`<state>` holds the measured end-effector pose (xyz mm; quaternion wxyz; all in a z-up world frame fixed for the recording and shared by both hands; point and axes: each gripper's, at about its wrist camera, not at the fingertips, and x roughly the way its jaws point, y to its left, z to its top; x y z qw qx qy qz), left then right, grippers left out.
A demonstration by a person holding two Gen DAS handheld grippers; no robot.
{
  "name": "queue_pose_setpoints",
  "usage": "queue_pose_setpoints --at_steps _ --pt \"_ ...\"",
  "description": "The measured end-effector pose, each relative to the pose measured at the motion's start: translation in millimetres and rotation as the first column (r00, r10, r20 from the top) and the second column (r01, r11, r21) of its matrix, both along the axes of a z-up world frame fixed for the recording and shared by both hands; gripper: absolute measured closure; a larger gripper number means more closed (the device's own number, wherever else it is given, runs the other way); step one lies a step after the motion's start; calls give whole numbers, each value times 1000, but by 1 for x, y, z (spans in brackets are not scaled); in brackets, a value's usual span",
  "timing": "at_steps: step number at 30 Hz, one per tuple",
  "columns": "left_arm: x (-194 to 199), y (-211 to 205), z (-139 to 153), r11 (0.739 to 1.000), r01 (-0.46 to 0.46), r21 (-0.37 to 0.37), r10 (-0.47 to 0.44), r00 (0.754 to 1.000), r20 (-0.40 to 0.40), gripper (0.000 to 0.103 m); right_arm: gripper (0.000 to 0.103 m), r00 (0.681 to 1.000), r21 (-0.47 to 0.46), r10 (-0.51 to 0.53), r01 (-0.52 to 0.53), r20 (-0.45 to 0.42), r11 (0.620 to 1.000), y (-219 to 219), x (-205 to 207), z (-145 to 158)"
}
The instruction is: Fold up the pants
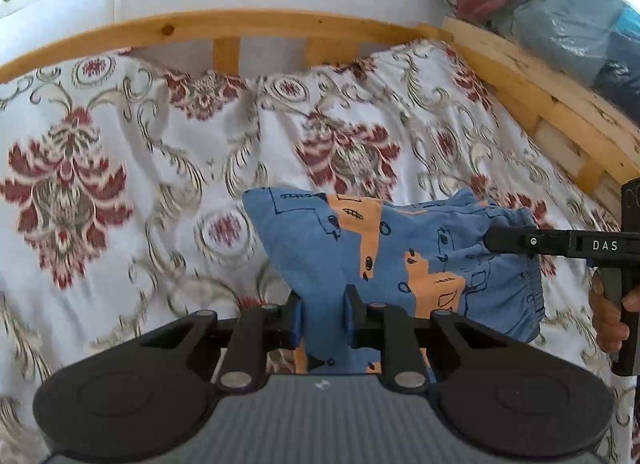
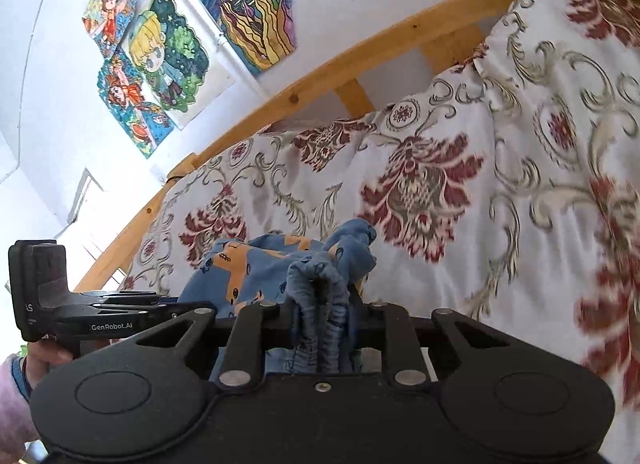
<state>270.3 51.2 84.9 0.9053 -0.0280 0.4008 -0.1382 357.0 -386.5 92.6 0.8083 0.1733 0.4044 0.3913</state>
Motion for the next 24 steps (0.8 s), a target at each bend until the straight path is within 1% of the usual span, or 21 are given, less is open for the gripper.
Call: queue_pose_setpoints --at_steps 5,10,16,22,23,24 --pt "32 5 -6 1000 -26 -12 26 1000 11 82 81 1000 -48 -4 4 12 999 18 30 -8" --pt "58 11 -29 998 -64 -25 63 998 -13 82 81 1000 -108 -5 5 0 994 36 49 -29" --pt "73 17 -57 996 -85 -39 84 996 -44 82 81 1000 -140 -1 0 -7 990 43 56 -46" --pt "77 17 -67 996 -81 -39 79 996 -50 81 80 1000 -154 6 -9 -20 988 45 62 -55" --pt "77 17 -67 996 -81 -39 79 996 -52 81 79 1000 -159 6 -9 -22 987 45 62 -56" --pt "78 17 -68 996 -81 -38 79 995 -53 80 74 1000 -164 5 -9 -23 986 46 62 -56"
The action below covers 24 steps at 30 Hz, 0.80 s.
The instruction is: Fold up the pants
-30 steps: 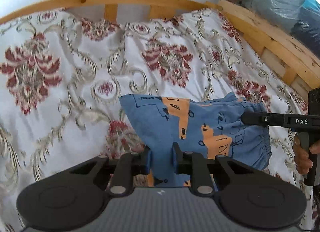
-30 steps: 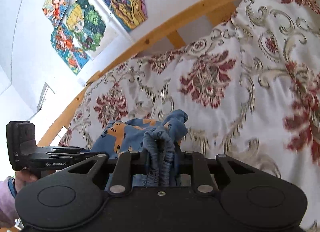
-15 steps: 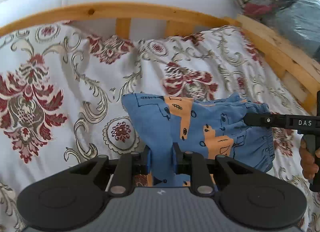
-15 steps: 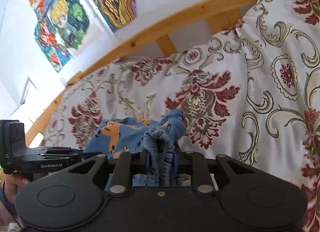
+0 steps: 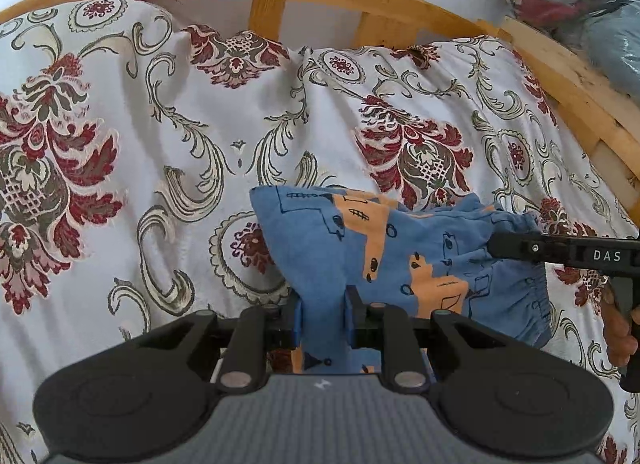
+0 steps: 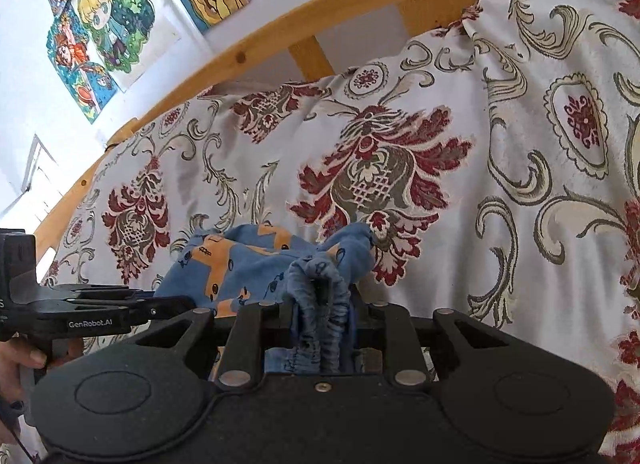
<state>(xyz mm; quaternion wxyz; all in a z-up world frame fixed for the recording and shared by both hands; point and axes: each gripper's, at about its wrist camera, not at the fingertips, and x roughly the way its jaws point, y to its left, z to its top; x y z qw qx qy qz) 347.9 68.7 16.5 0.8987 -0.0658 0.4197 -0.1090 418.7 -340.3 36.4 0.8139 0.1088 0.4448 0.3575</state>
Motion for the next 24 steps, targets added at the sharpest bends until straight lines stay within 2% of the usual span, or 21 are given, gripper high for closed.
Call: queue_pose_setpoints --at_steps 2,5,9,14,16,20,22,24 --pt "1 -1 -1 1000 -3 3 3 1000 -5 78 64 1000 -27 -7 8 13 1000 2 -2 1" --pt "0 1 -1 1000 -26 9 26 999 -19 69 51 999 -40 -24 26 30 999 1 -9 6" --pt "-12 3 7 998 -56 10 56 998 2 51 39 995 -35 -42 45 86 998 -4 -31 17" --pt "-41 -1 18 996 -91 16 91 995 33 34 29 985 -44 -70 77 156 996 -7 -68 34" --pt "-56 -4 21 994 -107 21 106 993 49 23 26 980 -47 -82 92 182 995 -9 -86 40" --pt "-89 -7 27 990 -140 28 138 987 80 14 19 969 -67 -99 116 225 991 -16 -119 49" --pt "-108 -8 29 984 -172 37 167 981 102 6 15 963 -78 -102 126 251 989 -20 -138 53" --pt "-126 -9 31 980 -196 43 189 974 124 5 10 955 -89 -109 138 276 986 -24 -159 56"
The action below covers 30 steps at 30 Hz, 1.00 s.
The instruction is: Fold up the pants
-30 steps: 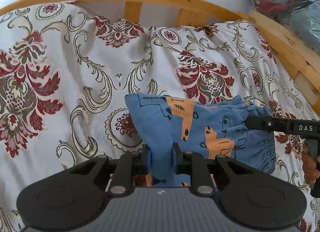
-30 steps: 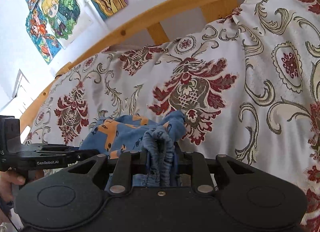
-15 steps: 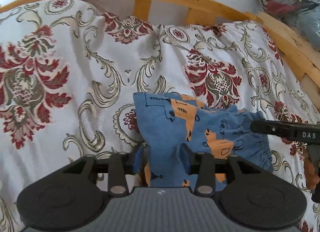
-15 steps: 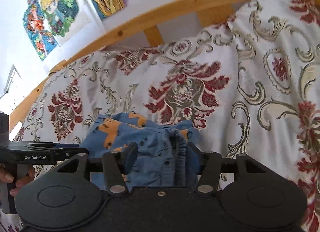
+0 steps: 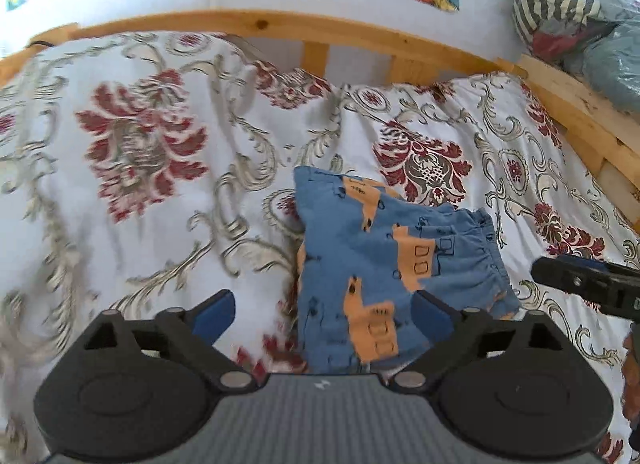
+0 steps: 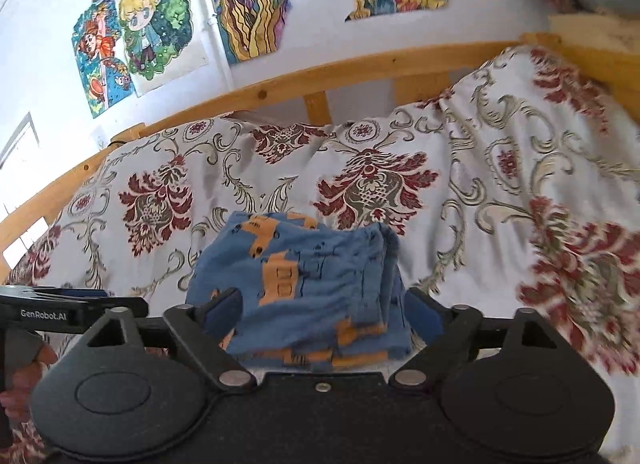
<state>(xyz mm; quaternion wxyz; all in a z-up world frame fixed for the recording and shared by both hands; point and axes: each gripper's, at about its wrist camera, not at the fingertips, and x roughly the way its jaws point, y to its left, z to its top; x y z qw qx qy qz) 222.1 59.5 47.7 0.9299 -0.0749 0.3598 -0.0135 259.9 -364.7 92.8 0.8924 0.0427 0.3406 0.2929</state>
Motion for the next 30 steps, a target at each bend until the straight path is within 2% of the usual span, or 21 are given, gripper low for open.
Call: queue_pose_setpoints --at_steps 6,14,19,30 --pt "-58 -4 -5 997 -61 54 58 997 49 1 2 999 -36 -15 17 49 999 -12 -55 5" --pt "-112 -15 -16 991 -84 109 75 993 89 1 1 995 -71 -50 56 83 996 -28 -103 4" --pt "-125 -19 -20 991 -74 113 63 993 97 0 1 995 -87 -43 50 86 995 -30 -115 -1" --pt "-128 -17 -25 991 -78 105 70 994 83 0 1 997 -80 -43 48 64 996 -29 -115 -7"
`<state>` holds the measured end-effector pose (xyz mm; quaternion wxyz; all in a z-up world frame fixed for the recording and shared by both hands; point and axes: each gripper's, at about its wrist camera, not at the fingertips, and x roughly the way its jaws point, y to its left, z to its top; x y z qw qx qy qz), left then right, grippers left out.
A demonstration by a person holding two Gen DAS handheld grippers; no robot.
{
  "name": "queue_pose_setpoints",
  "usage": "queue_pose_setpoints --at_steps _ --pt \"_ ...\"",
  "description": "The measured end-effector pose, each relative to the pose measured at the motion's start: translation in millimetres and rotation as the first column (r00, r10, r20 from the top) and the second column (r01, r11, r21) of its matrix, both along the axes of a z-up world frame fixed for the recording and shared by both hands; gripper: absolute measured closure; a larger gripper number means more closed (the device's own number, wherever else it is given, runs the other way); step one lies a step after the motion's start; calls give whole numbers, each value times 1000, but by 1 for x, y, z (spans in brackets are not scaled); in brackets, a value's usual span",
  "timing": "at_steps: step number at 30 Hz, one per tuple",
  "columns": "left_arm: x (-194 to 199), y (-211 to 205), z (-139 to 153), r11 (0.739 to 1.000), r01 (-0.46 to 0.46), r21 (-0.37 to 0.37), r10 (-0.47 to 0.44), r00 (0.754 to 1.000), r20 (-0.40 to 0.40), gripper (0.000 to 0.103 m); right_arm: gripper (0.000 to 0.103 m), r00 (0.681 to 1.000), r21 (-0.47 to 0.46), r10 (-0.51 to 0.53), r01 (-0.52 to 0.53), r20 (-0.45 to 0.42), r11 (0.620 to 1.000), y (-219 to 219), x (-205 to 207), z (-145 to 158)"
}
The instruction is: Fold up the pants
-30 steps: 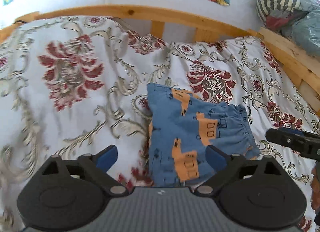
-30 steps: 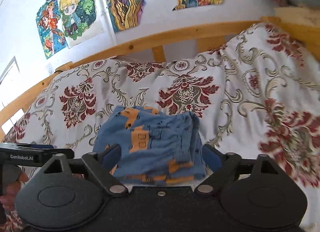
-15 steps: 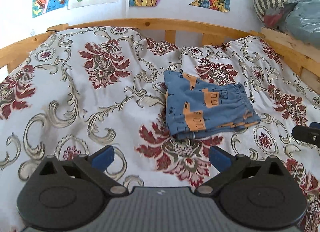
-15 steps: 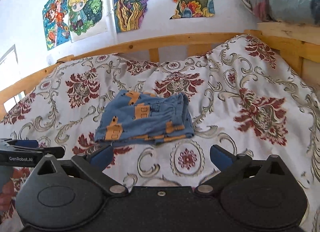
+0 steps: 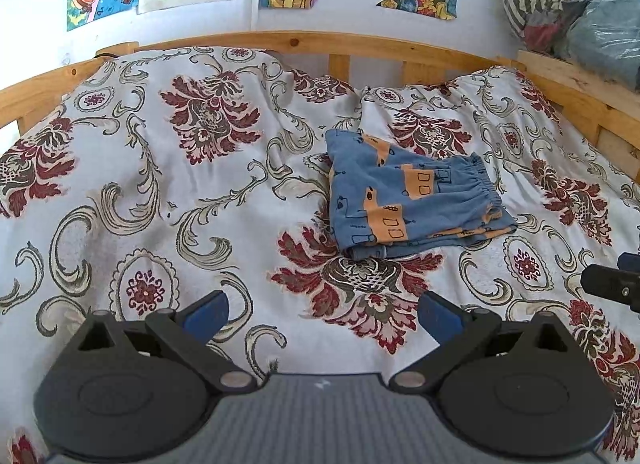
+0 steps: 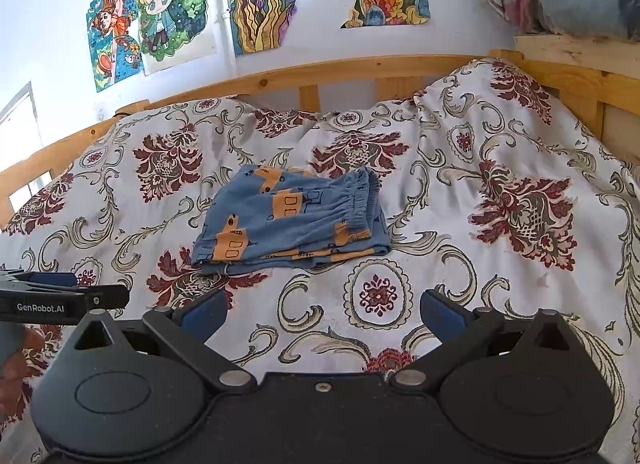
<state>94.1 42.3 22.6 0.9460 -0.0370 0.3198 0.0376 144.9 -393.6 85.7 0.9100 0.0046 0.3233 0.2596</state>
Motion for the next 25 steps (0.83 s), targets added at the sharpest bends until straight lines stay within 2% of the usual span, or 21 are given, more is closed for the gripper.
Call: queue_pose_setpoints --at_steps 9,18,25 --pt "1 1 -1 1000 -14 -1 14 1000 -15 0 1 1000 3 3 -3 -2 1000 0 0 -1" --pt "0 4 -6 998 25 -64 -28 999 -36 1 1 1000 8 7 -7 -15 1000 0 -4 -5" --pt "0 5 -6 998 14 -65 -16 999 -34 0 1 1000 11 13 -13 -14 1000 0 -5 -6"
